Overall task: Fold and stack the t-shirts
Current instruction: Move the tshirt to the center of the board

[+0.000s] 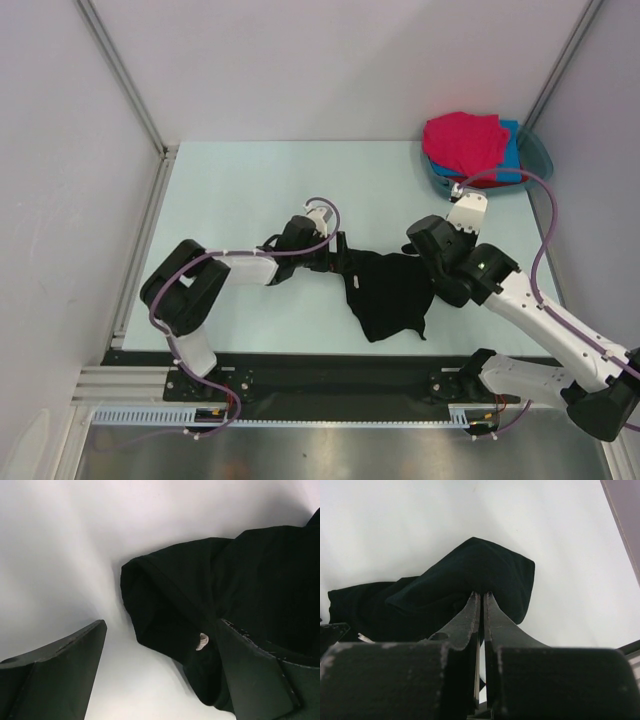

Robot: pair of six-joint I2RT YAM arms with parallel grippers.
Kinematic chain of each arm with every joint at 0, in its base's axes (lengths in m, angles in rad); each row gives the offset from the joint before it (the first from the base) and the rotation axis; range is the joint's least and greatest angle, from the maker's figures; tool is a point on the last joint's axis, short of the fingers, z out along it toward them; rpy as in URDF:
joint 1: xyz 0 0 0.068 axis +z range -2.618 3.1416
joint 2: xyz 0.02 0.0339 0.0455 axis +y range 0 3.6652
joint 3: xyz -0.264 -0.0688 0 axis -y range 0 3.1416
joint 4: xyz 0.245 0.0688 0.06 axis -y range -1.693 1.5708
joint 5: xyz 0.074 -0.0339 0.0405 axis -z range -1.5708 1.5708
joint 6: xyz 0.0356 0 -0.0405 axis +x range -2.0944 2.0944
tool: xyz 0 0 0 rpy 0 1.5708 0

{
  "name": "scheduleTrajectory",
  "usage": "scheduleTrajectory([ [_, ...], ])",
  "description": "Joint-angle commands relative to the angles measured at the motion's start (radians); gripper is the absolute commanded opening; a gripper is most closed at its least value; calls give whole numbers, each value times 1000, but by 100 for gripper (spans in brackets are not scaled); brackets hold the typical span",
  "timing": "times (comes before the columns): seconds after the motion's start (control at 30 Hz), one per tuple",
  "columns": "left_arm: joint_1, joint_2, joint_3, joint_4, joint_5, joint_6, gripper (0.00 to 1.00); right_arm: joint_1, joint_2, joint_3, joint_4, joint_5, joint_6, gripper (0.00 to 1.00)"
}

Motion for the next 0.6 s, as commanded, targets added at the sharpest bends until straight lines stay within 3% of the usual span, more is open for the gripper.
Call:
scheduleTrajectory([
  [0.0, -1, 33, 35, 78, 59, -55, 96, -7, -28, 1, 43, 21, -8, 0],
  [0.13, -1, 60, 28, 84, 54, -65, 79, -24, -36, -7, 58, 20, -28, 0],
  [0.17, -1, 62, 26, 84, 54, -69, 69, -27, -39, -8, 63, 18, -33, 0],
  [0.27, -1, 76, 26, 91, 51, -76, 57, -36, -45, -10, 73, 12, -45, 0],
  [0.37, -1, 93, 31, 93, 60, -76, 38, -42, -51, -7, 78, 6, -54, 0],
  [0.47, -1, 102, 26, 98, 63, -72, 6, -45, -57, -5, 80, 4, -59, 0],
  [0.5, -1, 100, 28, 92, 62, -69, 0, -45, -59, -7, 84, 4, -62, 0],
  [0.57, -1, 93, 29, 84, 57, -55, 0, -45, -62, -4, 87, -6, -69, 0],
])
